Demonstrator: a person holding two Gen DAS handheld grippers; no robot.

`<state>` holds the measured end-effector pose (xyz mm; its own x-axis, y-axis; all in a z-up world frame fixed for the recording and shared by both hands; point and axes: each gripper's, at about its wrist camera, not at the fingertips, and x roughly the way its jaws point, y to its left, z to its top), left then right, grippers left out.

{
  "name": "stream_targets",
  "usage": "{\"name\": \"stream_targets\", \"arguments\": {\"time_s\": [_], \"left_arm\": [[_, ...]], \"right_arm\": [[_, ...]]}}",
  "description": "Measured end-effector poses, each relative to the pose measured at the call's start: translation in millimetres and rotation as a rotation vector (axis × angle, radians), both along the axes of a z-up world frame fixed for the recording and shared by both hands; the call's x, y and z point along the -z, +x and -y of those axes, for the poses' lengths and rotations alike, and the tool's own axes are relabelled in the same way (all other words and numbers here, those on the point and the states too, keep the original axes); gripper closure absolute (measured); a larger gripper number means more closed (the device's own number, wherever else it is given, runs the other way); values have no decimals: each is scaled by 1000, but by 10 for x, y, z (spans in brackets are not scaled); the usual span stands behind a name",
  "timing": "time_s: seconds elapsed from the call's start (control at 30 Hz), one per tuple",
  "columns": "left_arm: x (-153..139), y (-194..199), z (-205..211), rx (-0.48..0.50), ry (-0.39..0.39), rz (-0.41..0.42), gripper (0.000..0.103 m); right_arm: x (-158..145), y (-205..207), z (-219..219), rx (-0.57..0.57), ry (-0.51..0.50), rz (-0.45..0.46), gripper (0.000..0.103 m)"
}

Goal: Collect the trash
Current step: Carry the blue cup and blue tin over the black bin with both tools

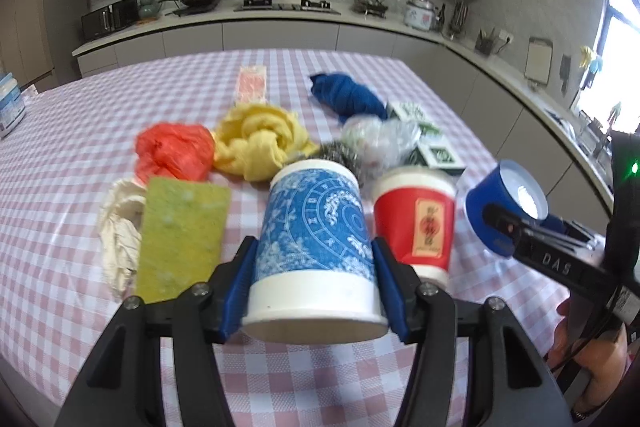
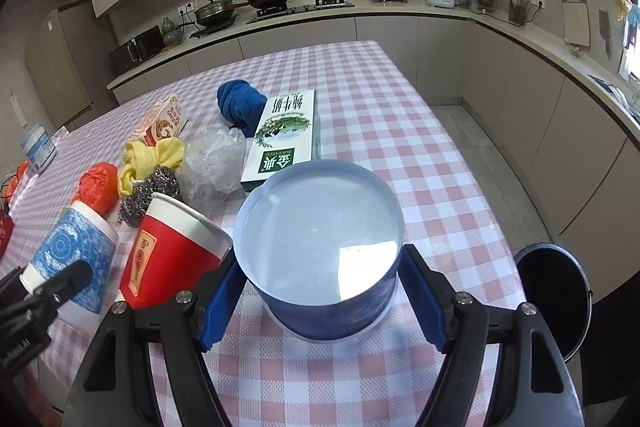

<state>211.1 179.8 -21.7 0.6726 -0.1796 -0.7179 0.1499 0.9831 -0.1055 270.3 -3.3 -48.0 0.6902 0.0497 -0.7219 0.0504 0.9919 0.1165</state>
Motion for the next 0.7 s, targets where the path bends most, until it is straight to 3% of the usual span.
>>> {"name": "stream_targets", "arguments": {"time_s": [0.17, 0.37, 0.7], "left_arm": [[-171, -38, 87, 47, -27, 30, 45], [-229, -62, 471, 128, -55, 31, 45], [-196, -143, 1860, 265, -111, -8, 45]], "right_arm": [[-96, -175, 146, 47, -6, 1, 26], [-189, -421, 542, 122, 3, 13, 26], [-148, -841, 1864, 217, 11, 9, 26]]}}
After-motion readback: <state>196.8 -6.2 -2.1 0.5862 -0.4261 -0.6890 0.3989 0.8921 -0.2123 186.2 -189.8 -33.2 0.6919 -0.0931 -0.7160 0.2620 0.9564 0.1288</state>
